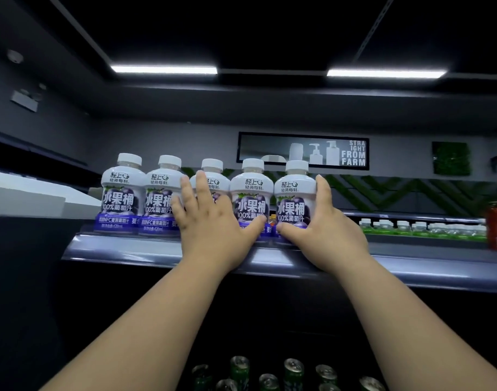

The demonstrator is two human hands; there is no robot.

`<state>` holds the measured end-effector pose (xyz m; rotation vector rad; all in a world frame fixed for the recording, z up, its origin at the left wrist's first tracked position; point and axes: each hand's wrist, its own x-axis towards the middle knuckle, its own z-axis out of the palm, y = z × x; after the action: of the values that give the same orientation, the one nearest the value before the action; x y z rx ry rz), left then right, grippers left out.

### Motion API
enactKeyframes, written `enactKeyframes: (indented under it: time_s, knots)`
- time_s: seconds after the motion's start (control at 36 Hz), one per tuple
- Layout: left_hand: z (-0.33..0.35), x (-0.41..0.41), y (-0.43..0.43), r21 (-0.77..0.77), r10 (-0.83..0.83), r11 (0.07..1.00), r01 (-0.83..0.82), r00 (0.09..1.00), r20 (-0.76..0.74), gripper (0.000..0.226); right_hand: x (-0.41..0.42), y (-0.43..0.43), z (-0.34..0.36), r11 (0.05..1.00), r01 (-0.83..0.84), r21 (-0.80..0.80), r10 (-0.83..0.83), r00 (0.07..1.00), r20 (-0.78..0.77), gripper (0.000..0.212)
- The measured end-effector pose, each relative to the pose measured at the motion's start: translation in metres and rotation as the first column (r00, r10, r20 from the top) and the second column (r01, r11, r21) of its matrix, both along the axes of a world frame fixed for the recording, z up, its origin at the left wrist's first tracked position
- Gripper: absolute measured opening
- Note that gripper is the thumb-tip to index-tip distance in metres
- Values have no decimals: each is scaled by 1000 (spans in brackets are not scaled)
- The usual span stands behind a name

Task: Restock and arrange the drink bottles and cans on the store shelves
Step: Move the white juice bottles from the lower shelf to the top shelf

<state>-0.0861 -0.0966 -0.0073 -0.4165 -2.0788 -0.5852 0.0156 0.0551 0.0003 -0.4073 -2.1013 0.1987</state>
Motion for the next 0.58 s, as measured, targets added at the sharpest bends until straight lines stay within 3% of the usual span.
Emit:
enactKeyframes:
  time_s: [0.28,0.47,0.58]
  knots:
    - [1,-1,-2,-26,-28,999,28,1000,13,73,-1,1,-1,998,43,45,-44,999,16,114]
    - [-5,-1,-1,41,-91,995,93,995,-50,74,-3,-2,-2,976,165,143,-166,986,-5,115]
    - [-12,3,-4,6,-101,995,102,994,-27,80,-3,-3,-6,962,209,173,-203,978,-52,108]
